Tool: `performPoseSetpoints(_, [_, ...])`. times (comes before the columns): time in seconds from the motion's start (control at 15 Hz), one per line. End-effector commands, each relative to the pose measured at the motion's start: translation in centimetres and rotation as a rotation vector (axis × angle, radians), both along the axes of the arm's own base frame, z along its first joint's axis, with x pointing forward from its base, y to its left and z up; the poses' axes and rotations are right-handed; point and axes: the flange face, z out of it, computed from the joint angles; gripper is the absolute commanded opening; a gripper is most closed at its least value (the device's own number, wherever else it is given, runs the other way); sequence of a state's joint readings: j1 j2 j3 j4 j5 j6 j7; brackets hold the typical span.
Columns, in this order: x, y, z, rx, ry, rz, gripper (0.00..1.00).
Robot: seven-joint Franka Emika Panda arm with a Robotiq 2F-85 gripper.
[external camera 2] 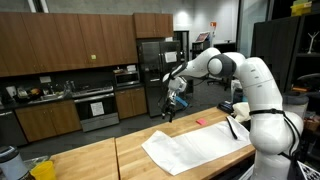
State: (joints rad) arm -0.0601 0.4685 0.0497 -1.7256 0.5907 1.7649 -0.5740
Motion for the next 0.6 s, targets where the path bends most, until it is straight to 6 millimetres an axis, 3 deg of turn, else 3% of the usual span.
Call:
performPoseSetpoints(0.0, [-0.7,-1.4,-1.6,-0.053,0.036,-0.013,1.0])
performPoseSetpoints(0.27, [-0.7,-2.9,-3.3,-0.19,-0.046,0.016,1.0])
performPoseSetpoints(0.53, [0.6,-3.4,-4.0,-0.355,-0.247,0.016,1.0])
